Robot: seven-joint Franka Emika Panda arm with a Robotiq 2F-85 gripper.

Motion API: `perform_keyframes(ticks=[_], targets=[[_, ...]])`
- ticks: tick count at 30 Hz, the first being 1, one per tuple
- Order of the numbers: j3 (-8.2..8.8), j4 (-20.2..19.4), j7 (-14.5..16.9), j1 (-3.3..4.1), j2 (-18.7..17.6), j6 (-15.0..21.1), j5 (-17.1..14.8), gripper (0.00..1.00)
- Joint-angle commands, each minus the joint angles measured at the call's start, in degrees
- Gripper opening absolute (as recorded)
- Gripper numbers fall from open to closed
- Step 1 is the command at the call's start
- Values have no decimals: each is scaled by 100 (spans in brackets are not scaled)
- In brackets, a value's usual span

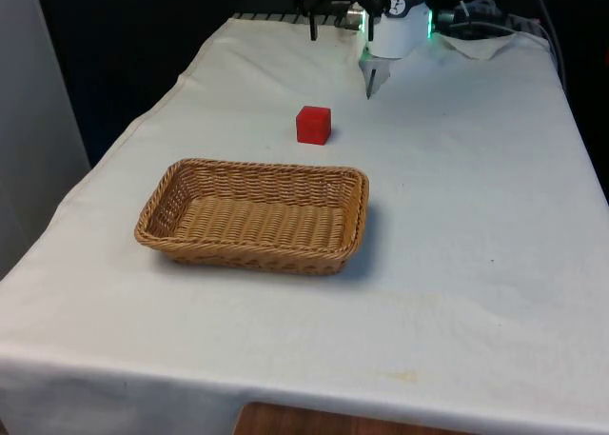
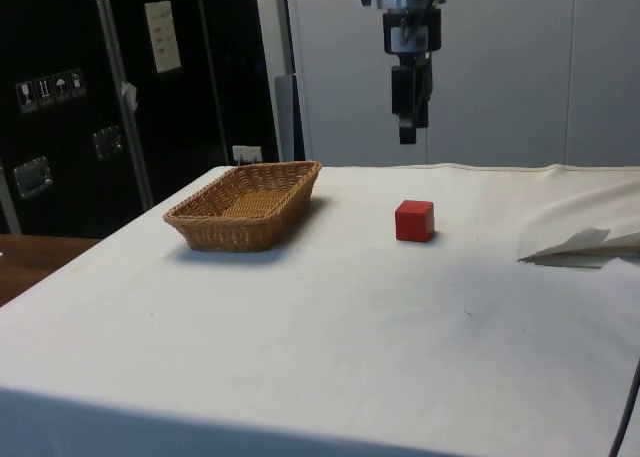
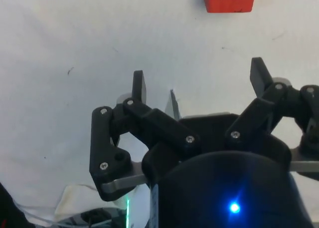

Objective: Pick up the cube and place it into the basket.

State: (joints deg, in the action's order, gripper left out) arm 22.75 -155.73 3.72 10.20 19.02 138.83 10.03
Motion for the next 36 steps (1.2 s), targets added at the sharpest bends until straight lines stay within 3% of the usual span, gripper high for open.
perform_keyframes(ticks=[1, 2, 5, 9, 10, 18, 28, 30, 36], targets=[[46, -34, 69, 11, -34, 120, -46, 100], [0, 0, 0, 0, 0, 0, 0, 100], [143, -92, 206, 29, -160, 332, -115, 100], [183, -97, 338, 29, -315, 493, -235, 100], [149, -69, 281, 0, -315, 424, -166, 100], [281, -63, 590, 17, -590, 636, -527, 100], [441, -6, 722, 17, -911, 808, -745, 100], [430, 6, 659, 0, -934, 773, -665, 100], [481, 86, 722, 29, -1186, 928, -854, 100]])
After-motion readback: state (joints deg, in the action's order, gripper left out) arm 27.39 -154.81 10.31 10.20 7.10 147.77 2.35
